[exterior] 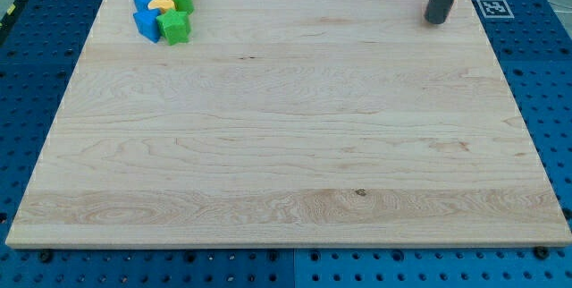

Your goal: Move your arm to the left center of the board

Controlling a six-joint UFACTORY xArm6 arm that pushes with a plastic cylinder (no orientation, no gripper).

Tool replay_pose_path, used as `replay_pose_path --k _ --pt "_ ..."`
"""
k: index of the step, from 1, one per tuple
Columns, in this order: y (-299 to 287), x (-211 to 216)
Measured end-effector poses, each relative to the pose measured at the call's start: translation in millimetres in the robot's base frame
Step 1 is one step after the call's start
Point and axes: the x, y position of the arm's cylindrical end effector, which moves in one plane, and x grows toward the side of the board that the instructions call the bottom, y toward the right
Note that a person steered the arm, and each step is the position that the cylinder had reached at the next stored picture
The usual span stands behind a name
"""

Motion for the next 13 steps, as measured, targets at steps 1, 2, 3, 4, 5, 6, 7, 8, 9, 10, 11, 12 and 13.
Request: replay_pose_path --k 1,2,3,4,5,6,7,8,9,10,11,12,13 --pt "-14.9 68.4" --pt "-16.3 75.9" --pt "-43.0 113.6" --pt "-96.6 159.1" --pt "-97.2 159.1" --pt "-126.0 167.3" --pt "-212.3 199.5" --pt "-313.2 206.5" --pt "-405.2 189.8" --pt "-484.5 145.8" --pt "-528.6 114.9" --pt "-530.0 110.5" --pt "-529.8 74.0"
